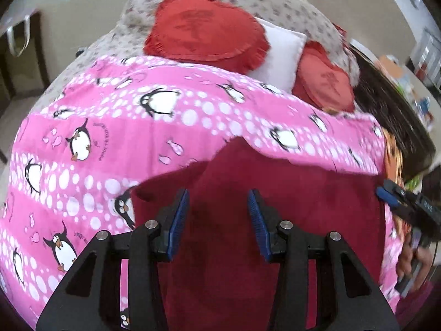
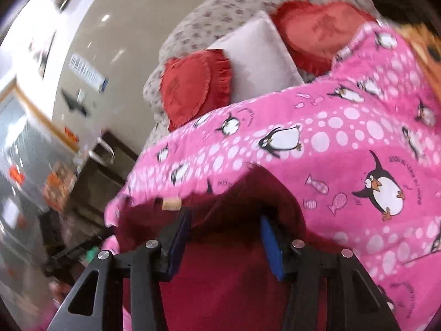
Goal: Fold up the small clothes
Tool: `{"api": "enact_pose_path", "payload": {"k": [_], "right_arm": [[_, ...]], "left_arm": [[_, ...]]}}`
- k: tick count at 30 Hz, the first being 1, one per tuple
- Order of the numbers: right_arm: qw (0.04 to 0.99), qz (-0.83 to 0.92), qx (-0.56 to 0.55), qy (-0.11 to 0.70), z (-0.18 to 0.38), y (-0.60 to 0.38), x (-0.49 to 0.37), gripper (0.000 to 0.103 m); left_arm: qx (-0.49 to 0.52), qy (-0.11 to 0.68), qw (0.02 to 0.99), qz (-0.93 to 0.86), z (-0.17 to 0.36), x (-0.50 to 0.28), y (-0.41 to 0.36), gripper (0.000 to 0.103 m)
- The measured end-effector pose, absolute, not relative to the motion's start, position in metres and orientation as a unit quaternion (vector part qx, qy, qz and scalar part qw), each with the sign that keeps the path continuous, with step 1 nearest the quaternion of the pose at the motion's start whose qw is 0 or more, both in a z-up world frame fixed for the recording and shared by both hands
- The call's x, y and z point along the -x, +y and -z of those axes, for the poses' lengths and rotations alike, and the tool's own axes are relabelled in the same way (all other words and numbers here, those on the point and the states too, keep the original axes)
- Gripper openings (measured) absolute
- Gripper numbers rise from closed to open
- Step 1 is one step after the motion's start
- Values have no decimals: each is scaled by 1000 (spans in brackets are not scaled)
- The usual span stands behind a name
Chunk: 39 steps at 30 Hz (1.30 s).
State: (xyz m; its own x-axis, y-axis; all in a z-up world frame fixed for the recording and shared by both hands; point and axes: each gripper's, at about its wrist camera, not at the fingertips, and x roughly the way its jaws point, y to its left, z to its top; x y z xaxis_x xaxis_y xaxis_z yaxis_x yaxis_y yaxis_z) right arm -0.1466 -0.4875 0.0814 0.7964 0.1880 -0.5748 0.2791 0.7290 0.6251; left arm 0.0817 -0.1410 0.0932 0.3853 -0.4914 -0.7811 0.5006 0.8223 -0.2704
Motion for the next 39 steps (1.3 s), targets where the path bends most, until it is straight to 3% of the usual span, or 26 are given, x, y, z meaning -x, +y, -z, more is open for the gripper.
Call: {"api": "enact_pose_path", "payload": {"k": [5, 12, 14, 16, 20, 25, 27, 31, 34, 39], "right_arm": [[875, 26, -396, 276, -94, -501, 185, 51], [874, 57, -369, 311, -77, -497, 185, 52], [885, 55, -340, 313, -76, -489, 178, 41], [897, 89, -286, 326, -78, -479, 165, 8], [901, 127, -258, 325, -83, -481, 154, 8], [864, 154, -303, 371, -46, -504, 142, 8], [866, 158, -316, 354, -51, -506, 153, 8], [872, 176, -322, 325, -80, -504, 178, 29], [888, 143, -312, 307, -100, -486, 183, 33], [895, 79, -271, 345, -102, -440, 149, 33]], "left_arm": [[0, 464, 836, 294, -94, -77, -123, 45], [-7, 476, 835, 276, -72, -71, -124, 45], [-13, 475, 838, 267, -68, -72, -127, 45], [-17, 474, 840, 263, -65, -75, -131, 45], [-30, 466, 848, 250, -61, -83, -140, 46], [-20, 472, 852, 226, -53, -91, -140, 46], [-26, 466, 855, 226, -61, -86, -139, 46], [-49, 434, 869, 233, -81, -70, -142, 46], [-44, 426, 870, 247, -89, -66, -149, 46], [-42, 431, 868, 242, -81, -74, -167, 46]]}}
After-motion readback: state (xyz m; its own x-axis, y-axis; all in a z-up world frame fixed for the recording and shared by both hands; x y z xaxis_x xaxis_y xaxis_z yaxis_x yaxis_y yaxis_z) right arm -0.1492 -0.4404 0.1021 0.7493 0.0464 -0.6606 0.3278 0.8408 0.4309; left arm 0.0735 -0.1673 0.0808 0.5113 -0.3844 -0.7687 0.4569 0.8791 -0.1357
